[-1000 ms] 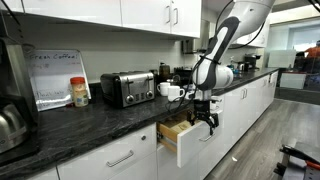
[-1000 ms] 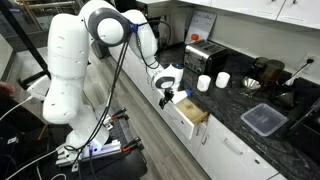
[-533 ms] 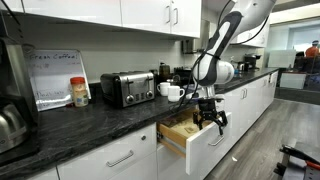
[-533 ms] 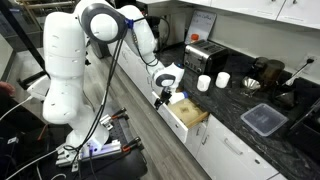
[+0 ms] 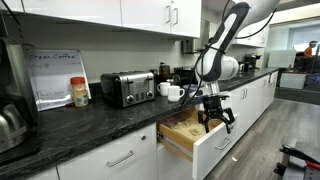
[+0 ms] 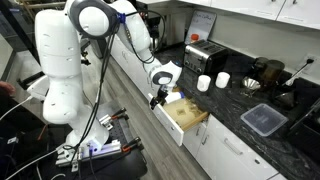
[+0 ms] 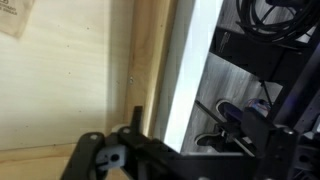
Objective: Open the first drawer from the right and then put a mug from the counter in it
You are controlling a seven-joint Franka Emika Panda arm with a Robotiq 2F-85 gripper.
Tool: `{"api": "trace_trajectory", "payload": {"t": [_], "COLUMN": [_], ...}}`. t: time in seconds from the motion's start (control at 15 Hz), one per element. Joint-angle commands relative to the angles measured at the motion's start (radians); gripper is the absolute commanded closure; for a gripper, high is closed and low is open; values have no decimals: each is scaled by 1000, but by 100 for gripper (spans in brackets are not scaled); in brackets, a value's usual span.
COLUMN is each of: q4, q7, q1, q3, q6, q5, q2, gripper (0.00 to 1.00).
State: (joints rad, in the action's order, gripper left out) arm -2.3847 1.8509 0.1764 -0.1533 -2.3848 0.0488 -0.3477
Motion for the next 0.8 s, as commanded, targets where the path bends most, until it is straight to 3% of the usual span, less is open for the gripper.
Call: {"api": "trace_trajectory", "payload": {"t": [0.0, 0.4, 0.73], "q4": [-9, 106, 212], "q7": [-12, -105, -334], "q1": [-21, -56, -111], "q3": [11, 31, 88], "q6": [-50, -31, -77], "q5": [42, 66, -66], "q2": [73, 130, 117], "gripper": [0, 0, 0]}}
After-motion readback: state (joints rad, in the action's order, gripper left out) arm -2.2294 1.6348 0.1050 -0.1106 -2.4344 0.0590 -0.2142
